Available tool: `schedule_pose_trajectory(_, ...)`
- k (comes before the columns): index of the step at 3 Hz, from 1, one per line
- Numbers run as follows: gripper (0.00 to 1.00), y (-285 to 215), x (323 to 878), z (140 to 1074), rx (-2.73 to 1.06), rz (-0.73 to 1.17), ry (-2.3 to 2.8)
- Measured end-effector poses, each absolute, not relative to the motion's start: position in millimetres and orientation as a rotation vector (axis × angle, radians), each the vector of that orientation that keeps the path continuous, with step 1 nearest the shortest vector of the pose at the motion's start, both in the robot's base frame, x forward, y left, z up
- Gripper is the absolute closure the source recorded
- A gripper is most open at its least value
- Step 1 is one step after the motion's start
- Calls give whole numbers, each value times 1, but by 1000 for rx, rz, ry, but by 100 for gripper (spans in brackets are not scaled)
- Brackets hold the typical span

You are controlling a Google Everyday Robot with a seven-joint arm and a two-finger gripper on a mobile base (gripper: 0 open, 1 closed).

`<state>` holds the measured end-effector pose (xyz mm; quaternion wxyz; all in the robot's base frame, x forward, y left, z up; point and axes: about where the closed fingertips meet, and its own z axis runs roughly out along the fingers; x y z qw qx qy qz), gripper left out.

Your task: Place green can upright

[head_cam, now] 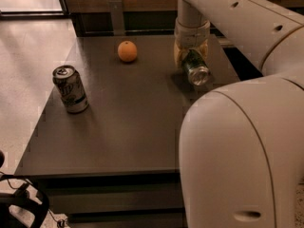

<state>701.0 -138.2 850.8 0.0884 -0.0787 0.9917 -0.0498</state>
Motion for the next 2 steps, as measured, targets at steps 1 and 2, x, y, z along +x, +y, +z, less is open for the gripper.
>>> schedule_pose_trajectory(1,100,-156,710,884,-217,-97,2833)
schedule_pose_trajectory(2,100,-167,715,911,-255,10,2709)
